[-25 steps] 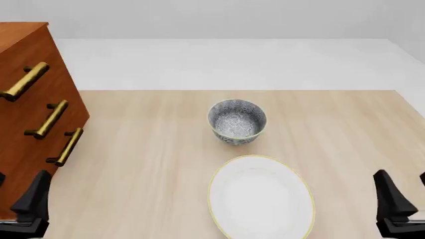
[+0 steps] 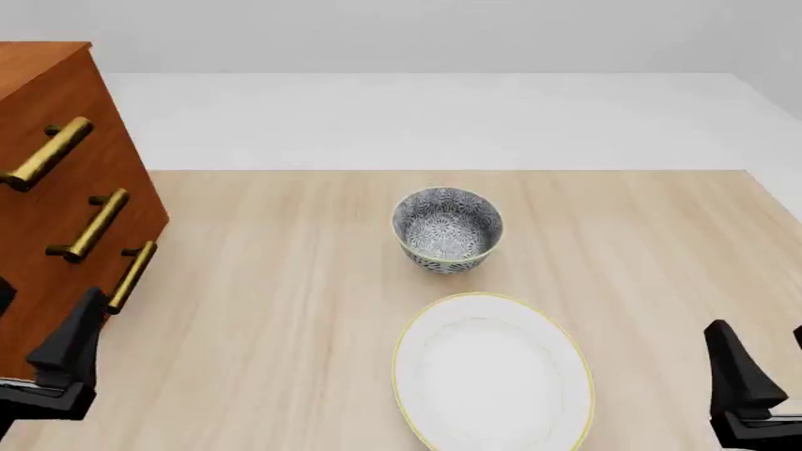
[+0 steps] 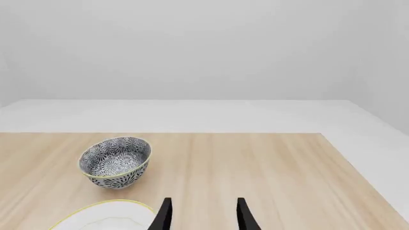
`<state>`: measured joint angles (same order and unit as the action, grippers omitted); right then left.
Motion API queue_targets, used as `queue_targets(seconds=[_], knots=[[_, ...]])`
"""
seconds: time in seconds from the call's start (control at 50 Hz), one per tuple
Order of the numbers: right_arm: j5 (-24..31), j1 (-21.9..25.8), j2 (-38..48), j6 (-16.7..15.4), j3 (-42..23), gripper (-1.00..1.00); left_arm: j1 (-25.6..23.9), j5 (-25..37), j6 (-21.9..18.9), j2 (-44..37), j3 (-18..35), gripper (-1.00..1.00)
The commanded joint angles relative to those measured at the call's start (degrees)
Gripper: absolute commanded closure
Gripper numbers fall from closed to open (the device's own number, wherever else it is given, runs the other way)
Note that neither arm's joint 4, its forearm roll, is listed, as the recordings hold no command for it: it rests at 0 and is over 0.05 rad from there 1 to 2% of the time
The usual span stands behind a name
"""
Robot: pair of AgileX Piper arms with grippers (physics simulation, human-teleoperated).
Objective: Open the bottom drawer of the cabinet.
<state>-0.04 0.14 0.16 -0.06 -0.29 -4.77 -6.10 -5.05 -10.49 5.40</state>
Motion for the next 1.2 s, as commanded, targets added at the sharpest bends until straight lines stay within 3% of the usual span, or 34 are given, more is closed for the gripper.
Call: queue_targets(seconds=[0.02,0.08,0.1,0.14,0.18,0.26,0.3,0.38,0.4,0.46,0.52,0.6,0.66,0.72,0.78,0.82,0.96,1.0,1.04,1.2], knots=[[-0.1,0.0,0.1,0.0,0.0,-1.0,-3.7,-1.2,-6.7,-8.4,7.1,-1.0],[-0.1,0.0,0.1,0.0,0.0,-1.0,-4.5,-0.1,-7.7,-9.2,8.3,-1.0],[-0.1,0.0,0.1,0.0,0.0,-1.0,-4.8,-1.3,-11.9,-12.5,8.2,-1.0],[-0.2,0.1,0.1,0.0,0.0,-1.0,-4.1,-1.9,-13.7,-15.5,9.0,-1.0],[-0.2,0.1,0.2,0.0,0.0,-1.0,-4.3,-1.0,-13.7,-14.9,10.3,-1.0],[-0.2,0.1,0.2,0.0,0.0,-1.0,-4.4,-4.3,-23.6,-21.7,9.9,-1.0],[-0.2,0.1,0.2,0.0,0.0,-1.0,-3.2,-4.7,-25.0,-25.1,11.0,-1.0],[-0.2,0.1,0.2,0.0,0.0,-1.0,-2.9,-9.6,-34.0,-32.8,9.1,-1.0],[-0.2,0.1,0.2,0.0,0.0,-1.0,-3.4,-9.2,-33.3,-32.1,9.5,-1.0],[-0.2,0.1,0.2,0.0,0.0,-1.0,-1.6,-9.5,-37.7,-34.8,9.8,-1.0],[-0.2,0.1,0.2,0.0,0.0,-1.0,-0.6,-13.0,-44.6,-38.2,7.6,-1.0],[-0.2,0.1,0.2,0.0,0.0,-1.0,0.1,-6.9,-42.2,-40.8,11.1,-1.0],[-0.2,0.1,0.2,0.0,0.0,-1.0,1.8,-14.0,-52.6,-40.6,4.7,-1.0],[-0.2,0.1,0.1,0.0,0.0,-1.0,2.2,-11.5,-51.5,-39.7,5.5,-1.0],[-0.1,0.1,0.1,0.0,0.0,-1.0,2.5,-18.7,-59.1,-41.6,0.2,-1.0],[-0.1,0.1,0.1,0.0,0.0,-1.0,1.8,-17.6,-57.8,-40.3,1.3,-1.0],[-0.1,0.1,0.1,0.0,0.0,-1.0,3.4,-26.7,-63.5,-45.9,-1.9,-1.0],[-0.1,0.1,0.1,0.0,0.0,-1.0,3.4,-33.4,-67.0,-50.1,-4.1,-1.0],[-0.1,0.1,0.1,0.0,0.0,-1.0,3.1,-32.7,-66.2,-50.1,-3.3,-1.0],[-0.1,0.1,0.1,0.0,0.0,-1.0,3.8,-41.8,-70.3,-55.8,-4.6,-1.0]])
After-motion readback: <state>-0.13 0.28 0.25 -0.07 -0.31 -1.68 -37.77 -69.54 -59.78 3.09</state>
